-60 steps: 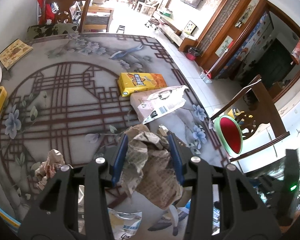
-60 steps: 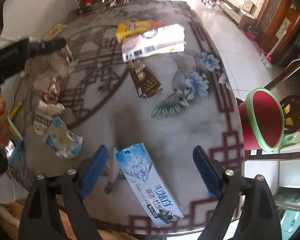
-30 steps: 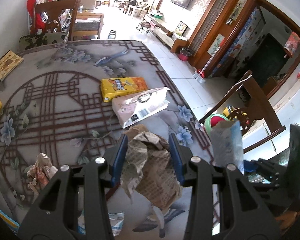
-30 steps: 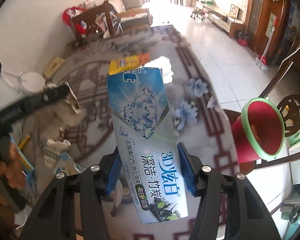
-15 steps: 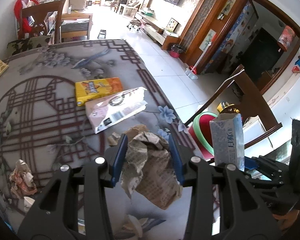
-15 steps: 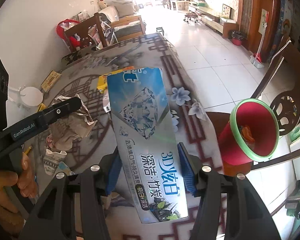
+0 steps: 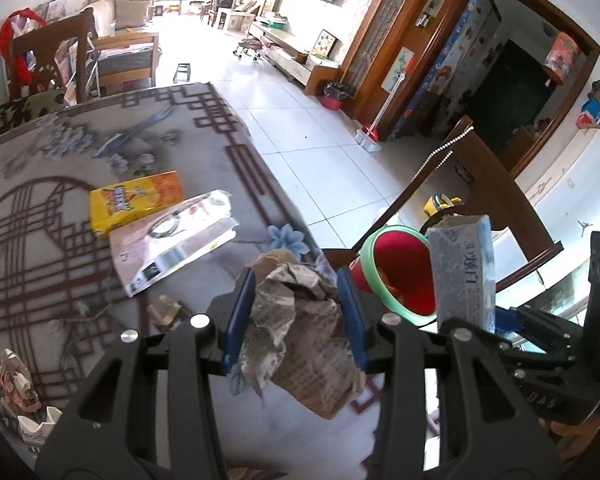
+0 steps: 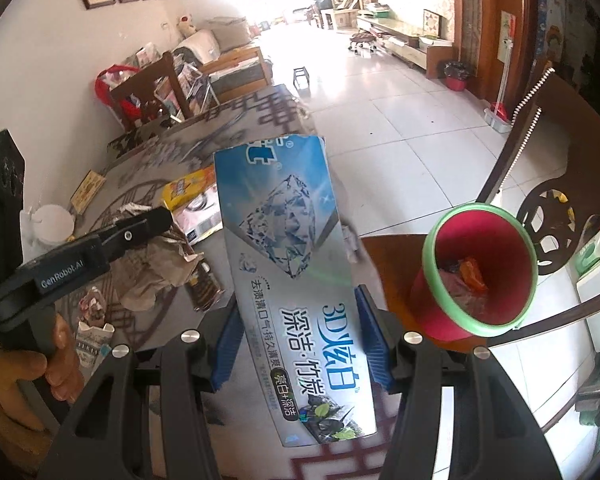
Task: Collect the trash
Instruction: 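Carry the toothpaste box and newspaper to the red bucket and release both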
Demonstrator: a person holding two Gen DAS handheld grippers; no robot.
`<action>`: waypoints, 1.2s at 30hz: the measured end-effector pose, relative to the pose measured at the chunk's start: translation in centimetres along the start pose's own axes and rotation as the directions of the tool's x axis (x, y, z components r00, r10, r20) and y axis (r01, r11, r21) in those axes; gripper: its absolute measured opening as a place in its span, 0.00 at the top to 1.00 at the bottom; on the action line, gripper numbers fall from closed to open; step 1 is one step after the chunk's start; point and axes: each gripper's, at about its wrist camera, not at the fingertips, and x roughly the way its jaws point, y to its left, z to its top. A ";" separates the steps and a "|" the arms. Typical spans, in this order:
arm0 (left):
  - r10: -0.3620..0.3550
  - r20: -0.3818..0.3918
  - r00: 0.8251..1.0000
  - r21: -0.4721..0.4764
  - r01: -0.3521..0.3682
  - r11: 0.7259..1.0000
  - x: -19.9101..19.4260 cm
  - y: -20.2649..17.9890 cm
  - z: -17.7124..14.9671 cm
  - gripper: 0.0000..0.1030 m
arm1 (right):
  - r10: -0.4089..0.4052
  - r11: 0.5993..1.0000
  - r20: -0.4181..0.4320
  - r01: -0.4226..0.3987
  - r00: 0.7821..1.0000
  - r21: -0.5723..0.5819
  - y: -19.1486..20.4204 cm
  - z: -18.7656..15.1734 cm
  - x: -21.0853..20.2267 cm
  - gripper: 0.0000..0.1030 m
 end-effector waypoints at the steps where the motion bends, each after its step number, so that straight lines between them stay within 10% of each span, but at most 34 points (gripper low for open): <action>1: 0.001 -0.002 1.000 0.004 -0.001 1.000 0.2 -0.3 0.1 0.61 | 0.004 1.000 0.001 -0.004 1.000 0.010 -0.6 0.1 0.0 0.50; 36: -0.021 -0.117 0.993 0.116 0.035 0.993 9.6 -8.1 3.8 0.61 | -0.058 0.980 -0.012 0.060 0.998 0.191 -12.7 3.5 2.8 0.50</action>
